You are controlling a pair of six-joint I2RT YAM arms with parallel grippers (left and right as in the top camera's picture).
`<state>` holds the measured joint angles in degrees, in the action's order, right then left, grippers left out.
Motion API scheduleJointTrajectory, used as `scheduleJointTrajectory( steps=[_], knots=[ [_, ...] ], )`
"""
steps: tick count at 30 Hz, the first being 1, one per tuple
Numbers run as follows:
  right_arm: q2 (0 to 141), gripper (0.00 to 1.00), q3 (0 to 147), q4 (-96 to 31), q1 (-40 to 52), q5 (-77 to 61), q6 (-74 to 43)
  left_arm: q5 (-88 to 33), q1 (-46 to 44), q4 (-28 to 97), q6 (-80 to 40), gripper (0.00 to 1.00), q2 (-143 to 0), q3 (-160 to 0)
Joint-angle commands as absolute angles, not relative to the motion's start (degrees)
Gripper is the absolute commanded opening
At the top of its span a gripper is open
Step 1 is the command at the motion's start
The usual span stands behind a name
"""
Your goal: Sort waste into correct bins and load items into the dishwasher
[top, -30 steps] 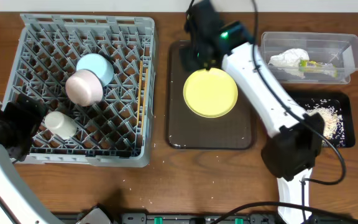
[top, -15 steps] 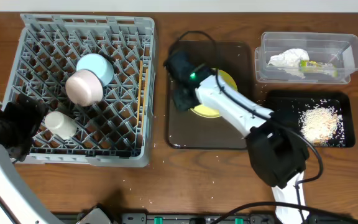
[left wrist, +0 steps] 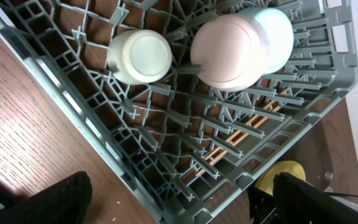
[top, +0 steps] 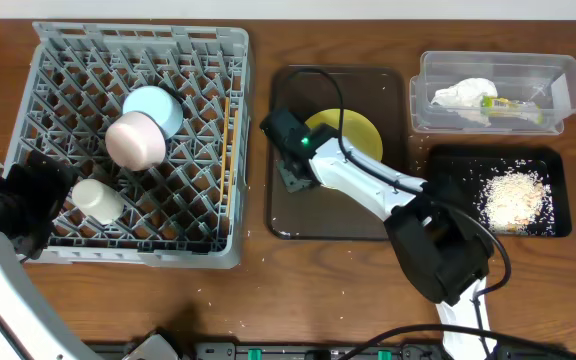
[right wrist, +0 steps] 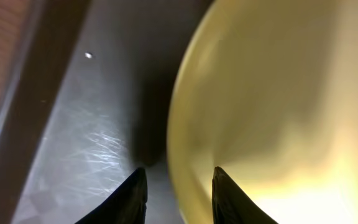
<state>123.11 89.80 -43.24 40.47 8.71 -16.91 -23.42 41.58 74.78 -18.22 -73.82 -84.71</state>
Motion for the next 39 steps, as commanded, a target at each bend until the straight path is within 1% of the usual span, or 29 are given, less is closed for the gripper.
scheduleJointTrajectory(
  steps=[1,2,3,4,5,8,11,16,19,22,27,31,36,39],
  knots=[
    [124.14,0.31,89.52,-42.96,39.66,6.55,-16.19,-23.11,41.87,74.98,-18.31,0.95,-73.78,-85.47],
    [124.14,0.28,89.52,-42.92,39.66,6.17,-16.21,-23.11,41.89,74.98,-18.31,0.94,-73.78,-85.47],
    [124.14,0.21,89.54,-42.92,39.66,5.85,-16.21,-23.11,41.87,74.98,-18.31,0.94,-73.78,-85.47],
    [124.14,0.10,89.58,-42.96,39.66,5.67,-16.21,-23.11,41.89,74.98,-18.31,0.94,-73.78,-85.47],
    [124.14,0.01,89.76,-43.13,39.68,5.63,-16.23,-23.11,41.89,74.98,-18.31,0.94,-73.78,-85.47],
    [124.07,0.01,91.98,-45.43,39.70,4.97,-16.32,-23.11,41.89,74.98,-18.31,0.94,-73.78,-85.47],
    [123.98,0.01,97.17,-49.23,39.46,4.91,-16.73,-23.11,41.89,74.98,-18.31,0.94,-73.78,-85.47],
    [123.98,0.01,112.36,-56.53,38.46,4.01,-16.73,-23.11,41.87,74.98,-18.31,0.94,-73.78,-85.47],
    [123.98,0.01,122.39,-59.05,37.74,-0.64,-16.91,-23.11,41.89,74.98,-18.31,0.94,-73.78,-85.47],
    [123.98,0.01,129.38,-58.87,37.39,-6.39,-20.34,-23.11,41.87,74.98,-18.31,0.95,-73.78,-85.47],
    [123.98,0.01,133.16,-52.23,37.47,-17.39,-24.75,-23.11,41.87,74.96,-18.31,0.94,-73.78,-85.47],
    [124.01,0.01,132.84,-43.92,37.63,-26.63,-32.99,-23.11,41.89,74.98,-18.31,0.94,-73.78,-85.47],
    [124.84,0.01,131.63,-30.35,38.89,-27.46,-43.59,-23.11,41.89,74.98,-18.31,0.94,-73.78,-85.47],
    [126.21,0.01,131.57,-25.04,39.90,-26.96,-49.17,-23.11,41.89,74.98,-18.31,0.94,-73.78,-85.47]
  ],
)
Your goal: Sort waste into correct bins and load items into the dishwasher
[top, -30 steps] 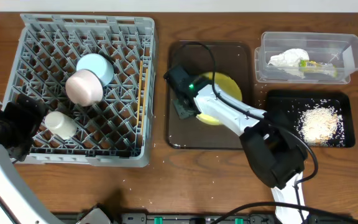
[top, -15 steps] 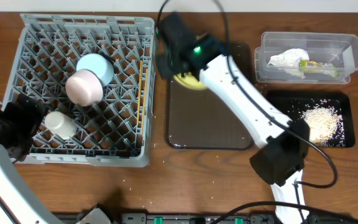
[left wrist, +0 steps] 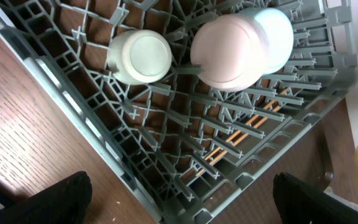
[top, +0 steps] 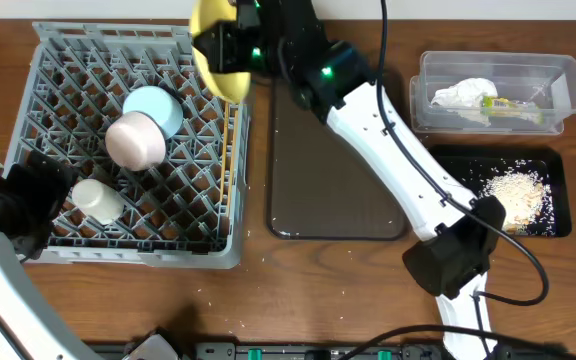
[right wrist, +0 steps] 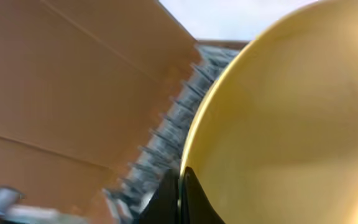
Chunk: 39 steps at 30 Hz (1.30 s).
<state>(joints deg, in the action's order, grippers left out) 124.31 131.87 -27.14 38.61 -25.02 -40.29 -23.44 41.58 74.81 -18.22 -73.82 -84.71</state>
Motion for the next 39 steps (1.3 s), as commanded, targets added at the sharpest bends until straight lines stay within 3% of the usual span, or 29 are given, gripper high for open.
scheduleJointTrajectory(
  steps=[1,9,19,22,27,32,39],
  knots=[
    [126.87,0.01,131.57,-23.90,40.25,-26.41,-51.18,-23.11,41.89,74.98,-18.31,0.94,-73.78,-85.47],
    [134.54,0.01,131.57,-16.80,42.48,-26.85,-64.95,-23.11,41.89,74.98,-18.28,0.94,-73.78,-85.47],
    [136.40,0.02,131.59,-15.38,42.52,-25.52,-62.13,-23.11,41.89,74.98,-18.31,0.94,-73.78,-85.47],
    [136.11,0.18,131.68,-15.44,41.93,-26.48,-59.22,-23.11,41.87,74.98,-18.31,0.94,-73.78,-85.47],
    [131.74,0.65,131.72,-21.19,39.79,-23.24,-53.45,-23.11,41.89,74.98,-18.31,0.94,-73.78,-85.47],
    [124.22,0.94,131.72,-31.29,36.86,-16.69,-46.83,-23.11,41.89,74.94,-18.31,0.94,-73.80,-85.47],
    [113.38,0.99,131.72,-46.94,30.22,-13.02,-38.94,-23.11,41.89,74.98,-18.31,0.94,-73.87,-85.45]
  ],
)
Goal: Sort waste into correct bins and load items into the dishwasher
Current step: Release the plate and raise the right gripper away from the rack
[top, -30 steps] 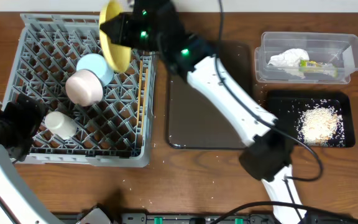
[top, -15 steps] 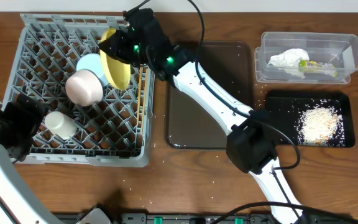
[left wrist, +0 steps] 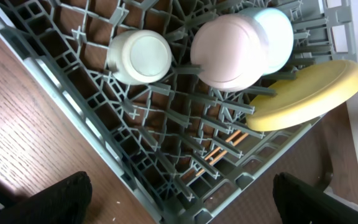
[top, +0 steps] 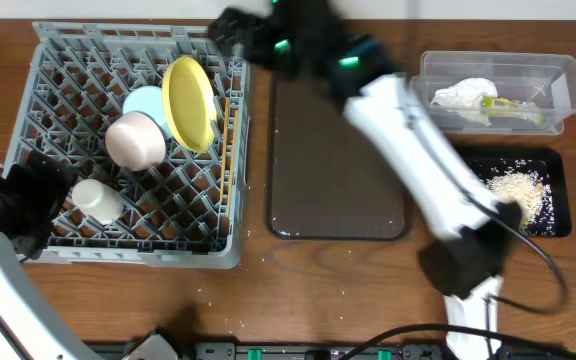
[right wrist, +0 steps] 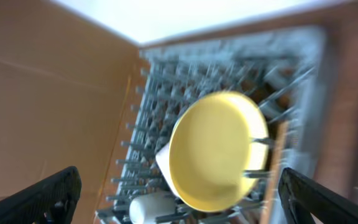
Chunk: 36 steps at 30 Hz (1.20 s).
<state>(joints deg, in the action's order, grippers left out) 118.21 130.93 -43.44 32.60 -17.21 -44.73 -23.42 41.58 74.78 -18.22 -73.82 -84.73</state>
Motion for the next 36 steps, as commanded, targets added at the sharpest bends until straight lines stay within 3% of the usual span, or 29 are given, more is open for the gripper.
scheduleJointTrajectory(
  steps=[1,6,23,36],
  knots=[
    [112.09,0.99,131.72,-49.12,29.19,-11.25,-38.30,-23.11,41.87,74.94,-18.31,0.94,-73.87,-85.45],
    [106.56,0.99,131.72,-55.90,21.67,-8.64,-33.71,-23.11,41.89,74.96,-18.31,0.94,-73.84,-85.45],
    [93.62,0.99,131.72,-62.26,-2.09,-9.50,4.67,-23.11,41.89,74.96,-18.31,0.94,-73.97,-85.45],
    [78.56,0.99,131.72,-88.75,-27.18,-9.67,6.55,-23.11,41.89,74.96,-18.31,0.94,-74.00,-85.45]
  ],
)
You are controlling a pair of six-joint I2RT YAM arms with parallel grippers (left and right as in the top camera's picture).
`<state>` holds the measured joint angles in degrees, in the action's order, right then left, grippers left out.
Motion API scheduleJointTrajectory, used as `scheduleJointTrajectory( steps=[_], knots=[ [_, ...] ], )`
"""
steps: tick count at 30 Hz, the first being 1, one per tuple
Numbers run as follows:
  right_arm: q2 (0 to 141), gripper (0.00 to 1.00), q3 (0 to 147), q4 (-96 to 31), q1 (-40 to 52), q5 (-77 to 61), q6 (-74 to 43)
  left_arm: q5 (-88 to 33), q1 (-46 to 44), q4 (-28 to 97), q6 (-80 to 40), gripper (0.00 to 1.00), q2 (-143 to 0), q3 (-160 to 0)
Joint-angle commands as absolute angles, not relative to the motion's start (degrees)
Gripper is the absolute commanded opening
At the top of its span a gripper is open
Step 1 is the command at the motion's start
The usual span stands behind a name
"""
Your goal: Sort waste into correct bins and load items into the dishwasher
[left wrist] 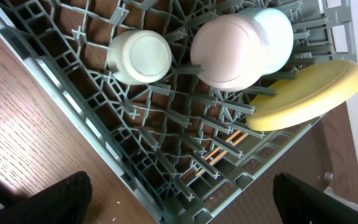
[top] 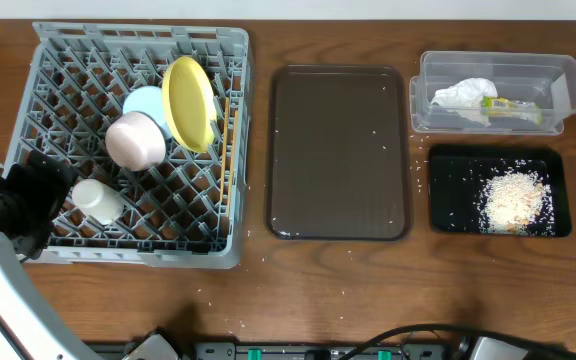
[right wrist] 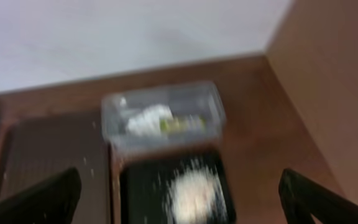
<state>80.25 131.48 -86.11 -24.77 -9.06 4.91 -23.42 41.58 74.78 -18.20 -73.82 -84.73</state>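
Observation:
The yellow plate stands on edge in the grey dish rack, next to the blue bowl, the pink bowl and the white cup. In the left wrist view the yellow plate leans at the rack's right side. My left gripper is open over the rack's near-left corner, holding nothing. My right gripper is open and empty, high above the bins; the arm is out of the overhead view.
A brown tray lies in the middle. At the right are a clear bin with crumpled waste and a black bin with crumbs. The right wrist view is blurred. My left arm sits at the rack's left edge.
My right arm was over the rack's back edge and is now gone from the overhead view, its camera looking down on the bins. The plate, the rack and the left arm are unchanged.
My right gripper was at the yellow plate on the brown tray. Then it held the plate up over the rack's back right corner. Then the plate stood in the rack with the gripper open above it. Now the right arm is far off to the right.

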Motion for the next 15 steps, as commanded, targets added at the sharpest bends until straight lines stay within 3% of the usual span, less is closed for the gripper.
scheduleJointTrajectory(
  steps=[1,6,15],
  knots=[
    [77.65,0.99,131.72,-90.63,-27.92,-9.69,6.50,-23.11,41.89,74.96,-18.31,0.94,-74.00,-85.45],
    [74.06,0.99,131.70,-97.30,-28.34,-9.58,6.46,-23.11,41.89,74.96,-18.31,0.94,-74.00,-85.45],
    [68.27,0.99,131.39,-97.27,-28.34,-9.26,3.68,-23.11,41.89,74.96,-18.31,0.94,-74.00,-85.45]
  ],
)
